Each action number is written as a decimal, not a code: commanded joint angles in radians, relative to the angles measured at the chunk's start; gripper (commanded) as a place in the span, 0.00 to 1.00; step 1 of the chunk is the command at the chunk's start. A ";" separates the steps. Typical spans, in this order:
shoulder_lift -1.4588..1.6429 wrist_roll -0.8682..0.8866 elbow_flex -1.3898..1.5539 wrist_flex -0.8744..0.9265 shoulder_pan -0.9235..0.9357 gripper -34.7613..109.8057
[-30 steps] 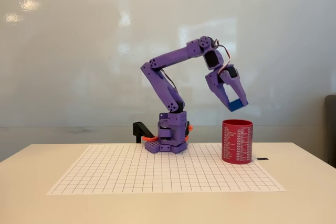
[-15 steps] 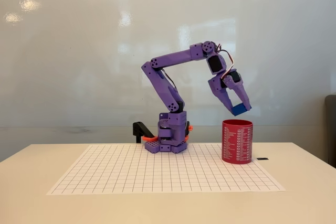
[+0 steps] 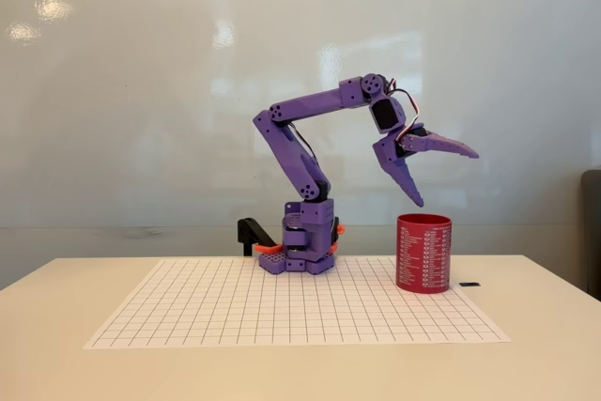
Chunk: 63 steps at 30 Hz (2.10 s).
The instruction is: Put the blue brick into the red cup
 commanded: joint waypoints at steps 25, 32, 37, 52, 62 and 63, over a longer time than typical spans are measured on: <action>-0.106 -0.141 -0.109 -0.150 0.367 0.24; -0.396 -0.121 -0.192 -0.298 0.801 0.24; -0.393 -0.063 -0.230 -0.318 1.034 0.24; 0.198 -0.133 -0.023 -0.225 1.351 0.24; 0.787 -0.100 0.360 -0.199 1.209 0.24; 0.848 -0.087 0.402 -0.204 1.169 0.24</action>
